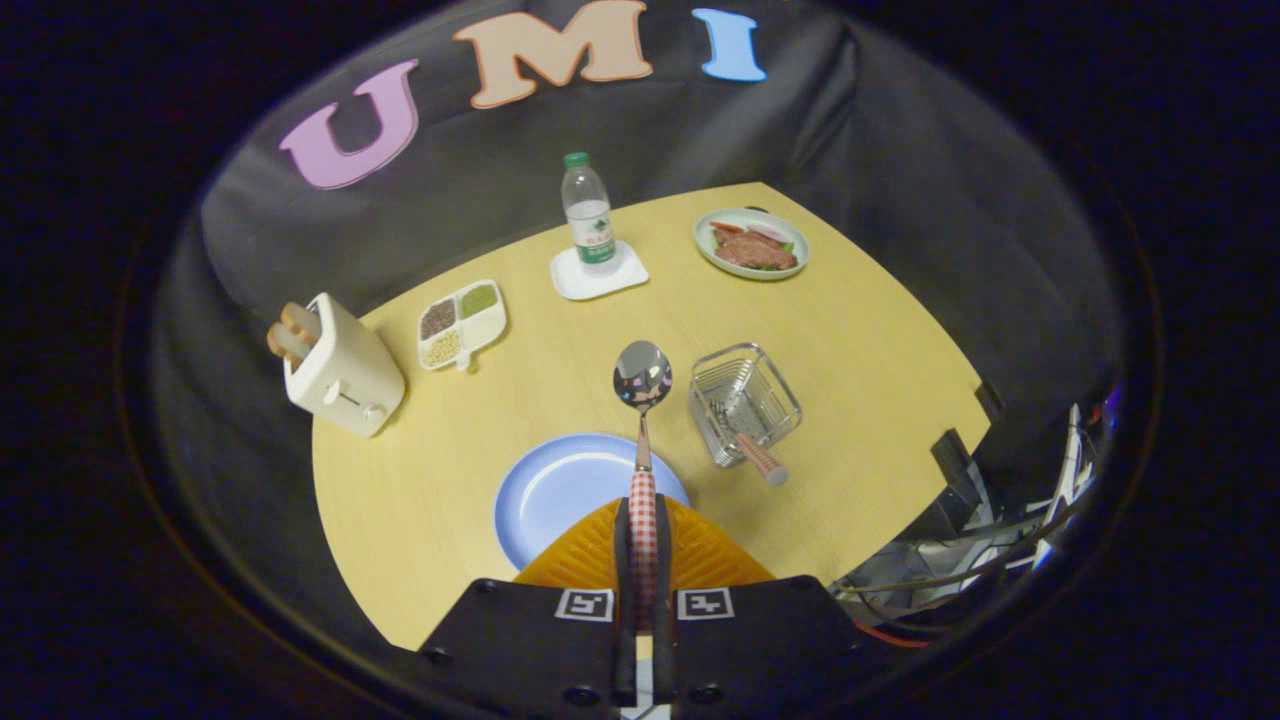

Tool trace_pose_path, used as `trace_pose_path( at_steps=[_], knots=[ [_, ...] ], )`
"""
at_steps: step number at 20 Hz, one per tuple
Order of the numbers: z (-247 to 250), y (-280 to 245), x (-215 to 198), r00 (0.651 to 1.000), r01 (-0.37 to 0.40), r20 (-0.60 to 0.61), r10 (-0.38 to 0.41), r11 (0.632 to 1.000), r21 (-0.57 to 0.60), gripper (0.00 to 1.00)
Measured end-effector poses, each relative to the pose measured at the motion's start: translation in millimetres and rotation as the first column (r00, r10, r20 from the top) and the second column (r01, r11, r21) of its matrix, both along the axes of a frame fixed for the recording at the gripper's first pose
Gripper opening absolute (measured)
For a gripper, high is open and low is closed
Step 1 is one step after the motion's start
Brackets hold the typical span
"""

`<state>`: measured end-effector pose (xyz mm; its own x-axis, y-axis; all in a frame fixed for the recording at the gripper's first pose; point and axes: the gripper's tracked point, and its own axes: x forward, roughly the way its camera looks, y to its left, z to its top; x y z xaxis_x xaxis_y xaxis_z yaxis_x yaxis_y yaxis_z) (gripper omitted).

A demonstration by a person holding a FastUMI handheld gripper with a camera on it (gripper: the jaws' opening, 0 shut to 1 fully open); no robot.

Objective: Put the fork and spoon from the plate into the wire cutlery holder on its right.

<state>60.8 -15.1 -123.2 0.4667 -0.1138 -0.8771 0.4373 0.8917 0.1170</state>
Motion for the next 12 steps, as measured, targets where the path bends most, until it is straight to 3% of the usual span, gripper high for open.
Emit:
trace_pose_path(
  at_steps=[7, 12],
  knots=[
    [-23.8, -32.1, 15.2, 0.964, 0.143, -0.245, -0.107, 0.98, 0.136, 0.09],
    [-40.5, -58.0, 13.3, 0.903, 0.267, -0.387, -0.185, 0.949, 0.171, 0.09]
  ],
)
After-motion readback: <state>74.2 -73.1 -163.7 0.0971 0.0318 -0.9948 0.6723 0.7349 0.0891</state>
